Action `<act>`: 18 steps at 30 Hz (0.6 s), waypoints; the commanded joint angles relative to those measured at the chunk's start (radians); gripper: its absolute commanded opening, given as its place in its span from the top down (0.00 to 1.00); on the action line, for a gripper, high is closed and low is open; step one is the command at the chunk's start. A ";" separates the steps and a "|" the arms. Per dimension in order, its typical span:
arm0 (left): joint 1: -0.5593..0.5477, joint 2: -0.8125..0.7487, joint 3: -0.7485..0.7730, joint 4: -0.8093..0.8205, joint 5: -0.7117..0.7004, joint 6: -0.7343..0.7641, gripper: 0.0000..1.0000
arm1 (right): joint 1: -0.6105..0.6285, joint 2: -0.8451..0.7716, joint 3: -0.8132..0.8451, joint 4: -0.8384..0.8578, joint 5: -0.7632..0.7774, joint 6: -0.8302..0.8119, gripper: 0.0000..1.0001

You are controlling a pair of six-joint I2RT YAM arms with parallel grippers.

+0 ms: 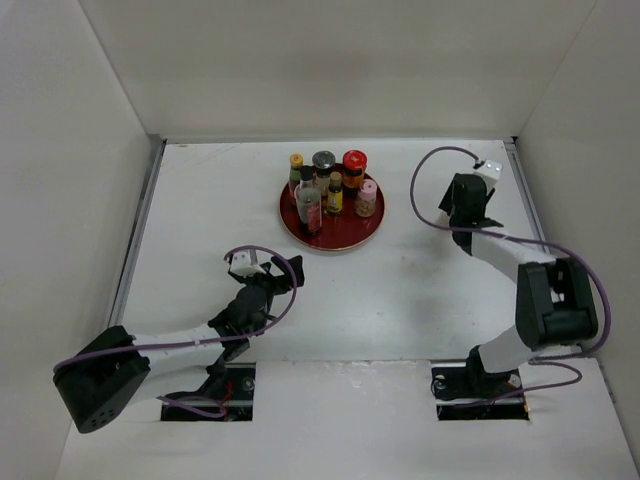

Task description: Organize the condiment bottles

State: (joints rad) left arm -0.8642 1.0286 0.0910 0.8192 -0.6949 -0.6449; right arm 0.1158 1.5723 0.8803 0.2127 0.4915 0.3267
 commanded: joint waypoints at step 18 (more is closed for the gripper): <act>0.050 -0.027 0.007 0.020 0.001 -0.018 0.00 | 0.569 -0.025 0.118 0.155 -0.063 0.086 0.55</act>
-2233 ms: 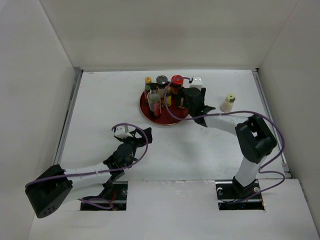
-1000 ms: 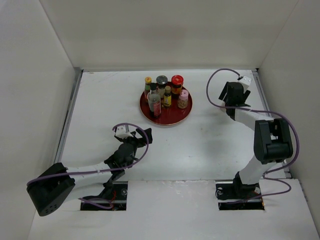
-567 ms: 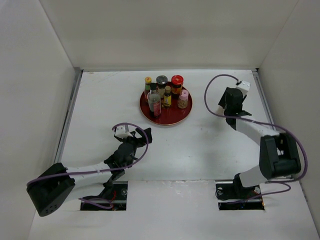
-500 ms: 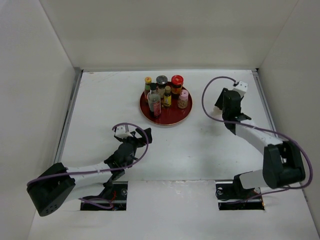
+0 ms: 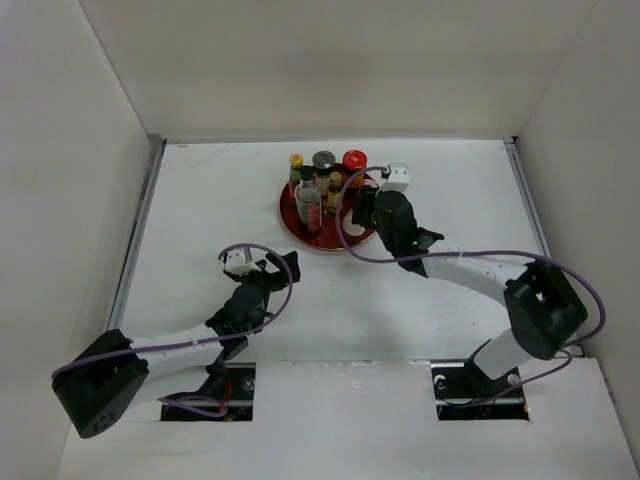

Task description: Organize the condiment bottles

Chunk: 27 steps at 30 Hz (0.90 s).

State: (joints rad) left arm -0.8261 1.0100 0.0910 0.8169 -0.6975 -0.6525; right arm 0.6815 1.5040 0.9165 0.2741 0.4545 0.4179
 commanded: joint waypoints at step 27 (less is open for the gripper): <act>0.032 -0.016 0.079 -0.168 0.007 -0.044 0.00 | 0.088 -0.171 -0.072 0.004 0.211 -0.031 0.00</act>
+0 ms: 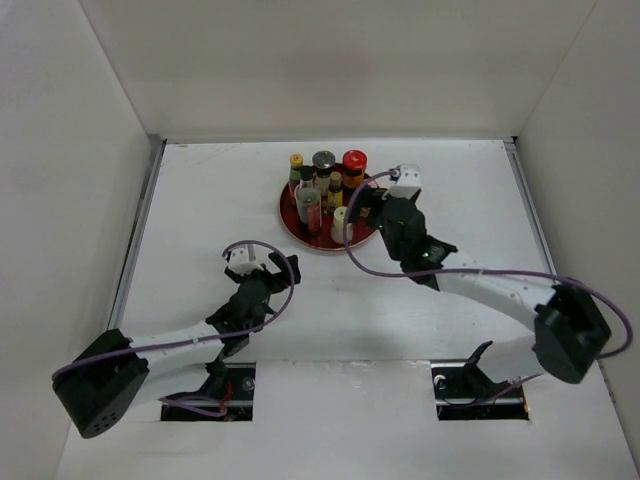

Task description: Organize the condiment bottles

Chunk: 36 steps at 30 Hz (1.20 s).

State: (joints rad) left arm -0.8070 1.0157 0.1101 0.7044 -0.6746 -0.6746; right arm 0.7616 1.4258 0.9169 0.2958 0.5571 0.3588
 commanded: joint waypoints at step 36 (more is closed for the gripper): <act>0.193 -0.048 0.304 -0.708 0.004 -0.046 0.00 | -0.242 -0.173 -0.335 -0.150 0.129 0.359 0.00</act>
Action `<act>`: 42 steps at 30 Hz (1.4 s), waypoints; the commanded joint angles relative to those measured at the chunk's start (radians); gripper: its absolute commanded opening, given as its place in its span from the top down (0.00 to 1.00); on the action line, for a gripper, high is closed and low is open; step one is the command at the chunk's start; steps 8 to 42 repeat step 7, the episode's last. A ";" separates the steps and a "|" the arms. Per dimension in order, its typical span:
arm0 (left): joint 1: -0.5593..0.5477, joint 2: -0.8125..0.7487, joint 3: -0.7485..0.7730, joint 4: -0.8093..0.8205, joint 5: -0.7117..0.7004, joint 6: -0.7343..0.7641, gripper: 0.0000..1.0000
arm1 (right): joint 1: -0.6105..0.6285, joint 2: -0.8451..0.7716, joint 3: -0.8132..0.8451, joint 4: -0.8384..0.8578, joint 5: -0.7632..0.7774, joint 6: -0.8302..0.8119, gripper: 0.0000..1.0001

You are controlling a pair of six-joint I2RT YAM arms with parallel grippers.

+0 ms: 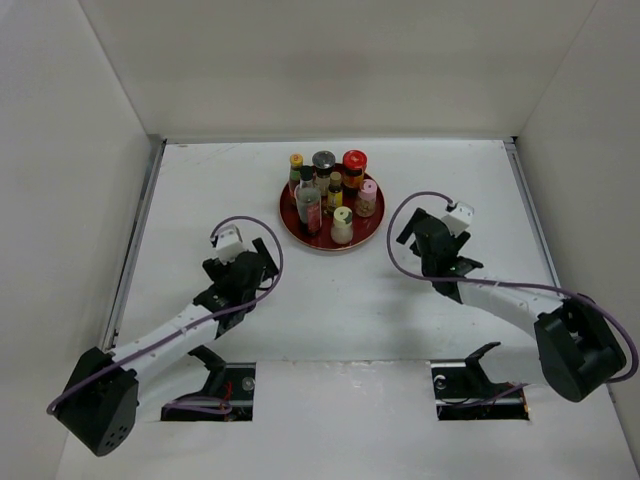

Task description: Organize the condiment bottles

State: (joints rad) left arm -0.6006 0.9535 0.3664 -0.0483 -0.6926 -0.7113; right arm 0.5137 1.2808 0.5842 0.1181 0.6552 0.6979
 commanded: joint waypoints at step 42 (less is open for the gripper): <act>-0.015 0.059 0.091 0.012 0.044 -0.010 0.00 | 0.010 0.023 0.012 0.028 0.020 0.006 0.00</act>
